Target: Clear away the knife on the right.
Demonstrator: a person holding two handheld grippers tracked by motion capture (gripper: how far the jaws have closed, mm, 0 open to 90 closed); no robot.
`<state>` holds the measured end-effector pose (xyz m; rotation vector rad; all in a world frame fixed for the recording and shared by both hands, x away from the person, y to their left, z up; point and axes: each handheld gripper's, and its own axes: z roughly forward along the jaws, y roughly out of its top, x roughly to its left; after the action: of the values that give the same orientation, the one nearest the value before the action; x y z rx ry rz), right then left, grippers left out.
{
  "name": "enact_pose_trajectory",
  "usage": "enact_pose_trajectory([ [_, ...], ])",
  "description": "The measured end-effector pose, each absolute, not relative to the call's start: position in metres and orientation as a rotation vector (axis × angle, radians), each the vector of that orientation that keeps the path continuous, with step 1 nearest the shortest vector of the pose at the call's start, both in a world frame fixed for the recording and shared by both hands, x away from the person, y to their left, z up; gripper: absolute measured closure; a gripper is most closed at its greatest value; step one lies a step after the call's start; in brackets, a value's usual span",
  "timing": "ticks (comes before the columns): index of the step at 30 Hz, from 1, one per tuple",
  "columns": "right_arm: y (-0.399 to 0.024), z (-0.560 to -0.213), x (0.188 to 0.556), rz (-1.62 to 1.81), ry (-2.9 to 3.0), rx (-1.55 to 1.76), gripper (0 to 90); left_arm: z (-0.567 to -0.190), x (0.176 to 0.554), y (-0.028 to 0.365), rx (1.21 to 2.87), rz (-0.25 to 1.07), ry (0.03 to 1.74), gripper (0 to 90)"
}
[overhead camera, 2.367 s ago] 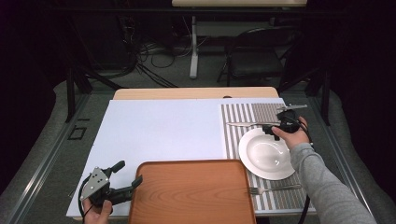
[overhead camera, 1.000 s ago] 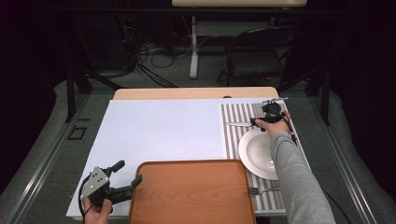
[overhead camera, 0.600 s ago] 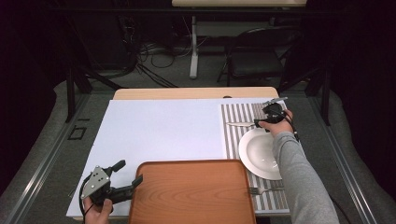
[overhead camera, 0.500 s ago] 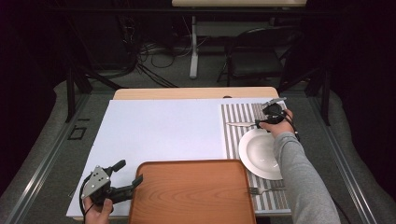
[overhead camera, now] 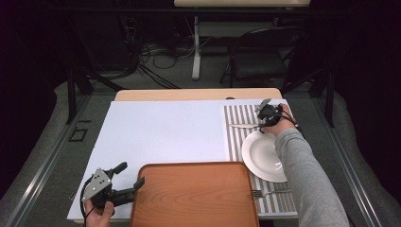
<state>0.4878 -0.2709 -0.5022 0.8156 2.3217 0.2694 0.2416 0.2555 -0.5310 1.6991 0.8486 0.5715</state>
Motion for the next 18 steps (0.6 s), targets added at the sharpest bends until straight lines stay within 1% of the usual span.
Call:
enact_pose_trajectory([
  [3, -0.2676, -0.5018, 0.4881, 0.202, 2.341, 0.658, 24.9, -0.5308, 0.2415, 0.2555, 1.702, 0.573, 0.850, 15.3],
  [9, -0.2636, -0.4987, 0.4906, 0.116, 2.373, 0.418, 24.4, -0.5308, 0.2415, 0.2555, 1.709, 0.574, 0.849, 15.3],
  [18, -0.2656, -0.4987, 0.4944, 0.074, 2.440, 0.277, 26.8, -0.5315, 0.2422, 0.2549, 1.709, 0.576, 0.852, 15.3],
])
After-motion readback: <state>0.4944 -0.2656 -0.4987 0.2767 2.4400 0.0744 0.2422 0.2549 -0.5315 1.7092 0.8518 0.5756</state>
